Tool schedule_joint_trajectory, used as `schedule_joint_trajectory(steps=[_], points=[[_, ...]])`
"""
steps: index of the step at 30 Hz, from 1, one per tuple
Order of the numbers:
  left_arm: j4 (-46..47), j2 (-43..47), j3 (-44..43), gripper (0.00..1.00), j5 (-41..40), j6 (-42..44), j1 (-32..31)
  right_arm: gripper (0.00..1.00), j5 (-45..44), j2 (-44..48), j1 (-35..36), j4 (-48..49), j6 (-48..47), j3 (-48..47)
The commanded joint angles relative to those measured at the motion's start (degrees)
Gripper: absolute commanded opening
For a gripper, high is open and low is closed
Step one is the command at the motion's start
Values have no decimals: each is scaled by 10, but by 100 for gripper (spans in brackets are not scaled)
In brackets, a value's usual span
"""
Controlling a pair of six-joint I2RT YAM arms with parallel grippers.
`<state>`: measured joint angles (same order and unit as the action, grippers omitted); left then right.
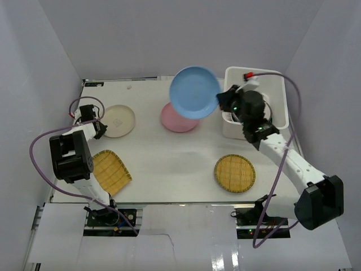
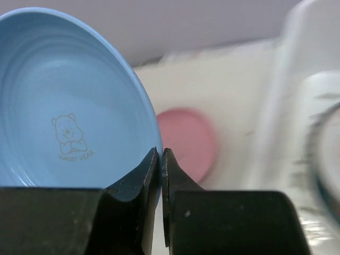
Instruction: Place the plates into the plastic bin on the countertop
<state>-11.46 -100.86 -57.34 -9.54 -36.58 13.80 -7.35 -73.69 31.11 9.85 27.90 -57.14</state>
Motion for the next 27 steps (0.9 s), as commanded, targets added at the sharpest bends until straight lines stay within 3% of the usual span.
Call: schedule_joint_trajectory(steps=[1, 2, 5, 8, 13, 16, 17, 19, 20, 23, 25, 27], points=[[3, -18, -18, 8, 13, 6, 9, 8, -53, 27, -125, -53, -65, -25], [3, -19, -20, 0, 13, 8, 9, 8, -64, 23, -151, -70, -76, -31], [3, -5, -20, 0, 23, 6, 10, 8, -71, -5, -265, -91, -88, -27], [16, 45, -4, 0, 63, 0, 10, 8, -60, -51, -321, -94, -86, -27], [58, 175, 24, 0, 145, -4, -22, 9, -81, -126, -337, -119, -97, -60], [54, 226, 7, 0, 155, 10, -95, 23, -99, -127, -338, -120, -105, -65], [53, 234, 0, 0, 158, 7, -110, 40, -98, -124, -339, -122, -107, -65], [53, 247, -17, 0, 168, -3, -164, 62, -90, -114, -339, -124, -107, -65], [54, 245, -43, 0, 180, -17, -182, 77, -74, -100, -339, -130, -105, -68], [52, 219, -115, 0, 176, -25, -267, 88, -23, -50, -340, -135, -93, -75], [51, 196, -154, 0, 168, -27, -313, 88, -1, -17, -341, -144, -82, -79], [52, 151, -217, 0, 155, -28, -371, 74, 15, 41, -342, -151, -76, -84]])
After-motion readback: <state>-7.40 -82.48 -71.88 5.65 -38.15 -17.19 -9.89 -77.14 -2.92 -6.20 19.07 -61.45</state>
